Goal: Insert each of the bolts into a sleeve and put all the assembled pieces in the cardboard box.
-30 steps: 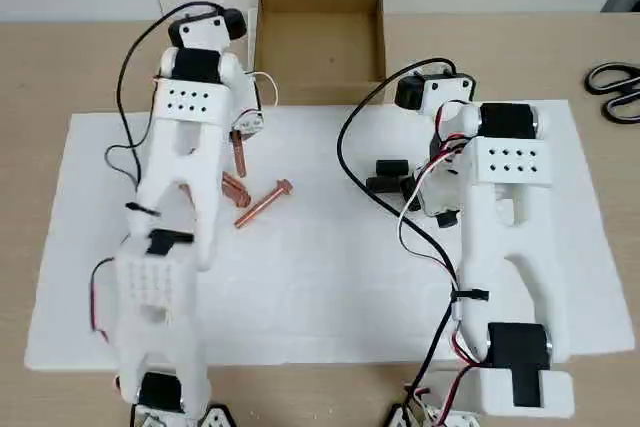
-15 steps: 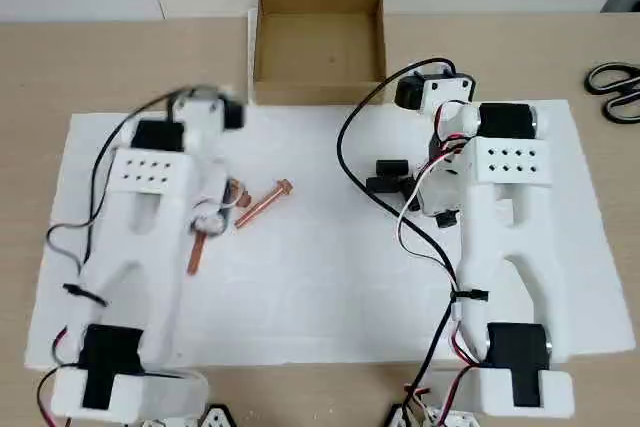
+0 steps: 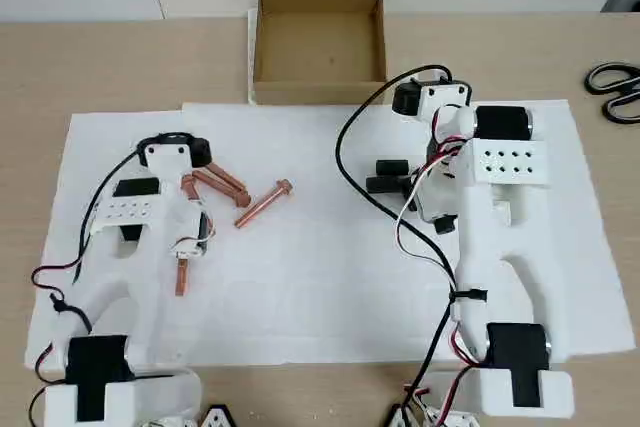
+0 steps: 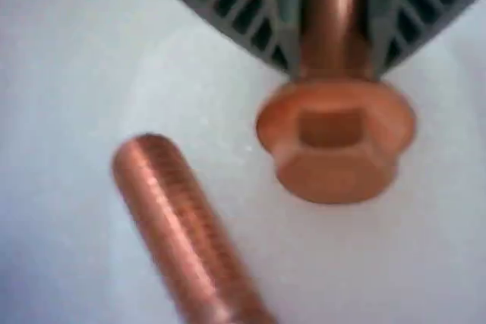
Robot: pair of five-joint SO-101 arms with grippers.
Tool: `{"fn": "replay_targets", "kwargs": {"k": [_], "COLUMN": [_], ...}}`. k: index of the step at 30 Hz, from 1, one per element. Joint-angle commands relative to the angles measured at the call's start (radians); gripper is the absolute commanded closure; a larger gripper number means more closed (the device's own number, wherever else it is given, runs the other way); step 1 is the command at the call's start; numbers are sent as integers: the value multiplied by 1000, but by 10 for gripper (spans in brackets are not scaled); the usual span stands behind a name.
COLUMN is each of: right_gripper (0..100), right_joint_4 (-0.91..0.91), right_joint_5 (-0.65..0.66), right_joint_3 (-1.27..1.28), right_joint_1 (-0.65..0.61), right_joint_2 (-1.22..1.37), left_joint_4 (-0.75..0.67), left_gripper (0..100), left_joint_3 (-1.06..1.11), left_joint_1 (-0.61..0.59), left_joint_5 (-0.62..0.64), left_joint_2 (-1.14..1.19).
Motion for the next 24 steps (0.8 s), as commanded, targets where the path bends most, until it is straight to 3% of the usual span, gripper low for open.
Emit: {"fn": "replay_targets", "kwargs": {"k": [1, 6, 24], "right_gripper": [994, 994, 994], "right_joint_4": [4, 1, 1], "right_joint_5": [-11, -12, -11], "right_joint_3": [0, 0, 0], "right_joint_1": [4, 4, 2], "right_joint_2": [-51, -51, -51], "left_joint_4": [-34, -34, -86], "left_gripper": [991, 923, 919], "left_joint_3": [1, 1, -38], "left_joint_1": [-8, -11, -12], "left_joint_5": [-20, -18, -15], "left_joint_2": [-31, -32, -26]}}
